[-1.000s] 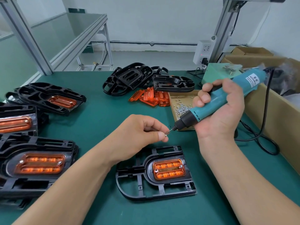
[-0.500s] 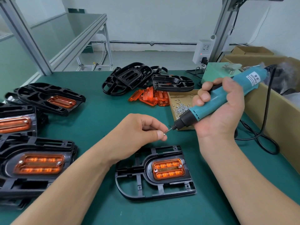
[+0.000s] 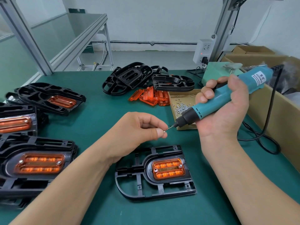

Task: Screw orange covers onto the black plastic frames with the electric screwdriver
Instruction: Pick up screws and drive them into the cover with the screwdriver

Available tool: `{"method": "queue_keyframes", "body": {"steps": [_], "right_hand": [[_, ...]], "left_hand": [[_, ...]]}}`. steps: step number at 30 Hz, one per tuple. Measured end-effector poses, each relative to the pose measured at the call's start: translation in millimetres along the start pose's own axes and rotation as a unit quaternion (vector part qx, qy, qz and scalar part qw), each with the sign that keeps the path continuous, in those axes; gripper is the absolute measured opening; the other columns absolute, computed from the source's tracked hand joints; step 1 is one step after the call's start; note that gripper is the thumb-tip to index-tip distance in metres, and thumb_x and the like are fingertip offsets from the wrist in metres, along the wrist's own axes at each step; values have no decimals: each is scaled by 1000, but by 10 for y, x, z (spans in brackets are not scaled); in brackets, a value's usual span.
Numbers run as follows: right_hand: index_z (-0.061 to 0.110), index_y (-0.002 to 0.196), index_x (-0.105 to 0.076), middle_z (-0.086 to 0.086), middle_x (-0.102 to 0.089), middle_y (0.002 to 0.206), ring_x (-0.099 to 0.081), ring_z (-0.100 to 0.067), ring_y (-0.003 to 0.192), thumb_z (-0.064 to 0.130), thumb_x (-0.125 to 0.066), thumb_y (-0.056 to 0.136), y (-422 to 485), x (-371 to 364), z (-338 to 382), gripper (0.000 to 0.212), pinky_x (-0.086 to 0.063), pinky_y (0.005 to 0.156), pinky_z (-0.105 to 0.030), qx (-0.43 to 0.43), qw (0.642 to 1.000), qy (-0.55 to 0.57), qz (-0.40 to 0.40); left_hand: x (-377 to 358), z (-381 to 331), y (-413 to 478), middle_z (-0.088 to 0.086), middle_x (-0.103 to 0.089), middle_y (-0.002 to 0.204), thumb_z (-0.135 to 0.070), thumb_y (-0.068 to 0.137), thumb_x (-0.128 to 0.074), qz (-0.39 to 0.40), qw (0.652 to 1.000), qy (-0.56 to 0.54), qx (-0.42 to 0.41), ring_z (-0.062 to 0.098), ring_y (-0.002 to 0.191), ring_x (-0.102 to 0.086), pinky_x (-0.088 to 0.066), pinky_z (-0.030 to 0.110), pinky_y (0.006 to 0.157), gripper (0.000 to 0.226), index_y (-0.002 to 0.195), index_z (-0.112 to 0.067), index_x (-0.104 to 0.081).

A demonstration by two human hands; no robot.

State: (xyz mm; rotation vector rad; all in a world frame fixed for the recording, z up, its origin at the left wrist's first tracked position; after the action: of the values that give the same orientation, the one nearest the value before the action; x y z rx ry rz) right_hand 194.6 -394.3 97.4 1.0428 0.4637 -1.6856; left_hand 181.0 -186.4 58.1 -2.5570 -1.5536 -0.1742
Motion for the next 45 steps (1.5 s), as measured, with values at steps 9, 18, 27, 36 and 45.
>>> {"method": "queue_keyframes", "body": {"steps": [9,18,27,36,45], "right_hand": [[13,89,-54,-8,-59,82,-50,-16,60,21,-54,102,-19,-13,-29,15,-44,57,-26,-3,1000,-17,0],[13,94,-55,-6,-60,84,-51,-14,63,26,-62,104,-13,22,-87,18,-47,61,-26,-9,1000,-18,-20],[15,97,-56,-5,-62,88,-53,-13,65,28,-61,105,-34,4,-142,16,-48,61,-25,-31,999,-39,12],[13,99,-54,-5,-62,89,-50,-11,60,24,-59,106,-76,-24,-177,14,-45,56,-23,-43,997,-54,19],[16,95,-56,-2,-61,84,-47,-8,53,25,-49,108,-247,-235,-198,18,-41,50,-21,-79,986,-79,126]], "left_hand": [[2,23,10,1,-82,99,-24,86,-79,6,1000,1,1,15,94,-77,-57,20,87,15,99,-31,-81],[34,29,17,1,-81,95,-29,79,-85,-16,1000,26,-8,19,92,-78,-60,27,90,17,96,-30,-82],[-13,-2,-2,-5,-81,94,-31,85,-80,-2,996,85,-30,15,94,-77,-55,38,97,19,102,-38,-74],[-30,12,-23,-8,-81,97,-28,92,-80,32,993,109,-25,10,97,-77,-53,34,97,22,112,-34,-73],[75,13,-50,-28,-75,99,-27,103,-57,34,962,271,27,-2,94,-69,-54,28,90,24,116,-37,-73]]}}
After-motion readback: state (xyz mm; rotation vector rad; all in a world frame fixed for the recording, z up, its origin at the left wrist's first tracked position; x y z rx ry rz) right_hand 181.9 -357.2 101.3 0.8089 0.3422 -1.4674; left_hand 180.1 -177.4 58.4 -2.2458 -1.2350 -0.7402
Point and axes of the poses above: each hand's wrist, its own y-axis towards the middle knuckle, its own x-axis out of the back of the hand, z = x × y, the point moved 6 cm from there along y, towards the middle knuckle
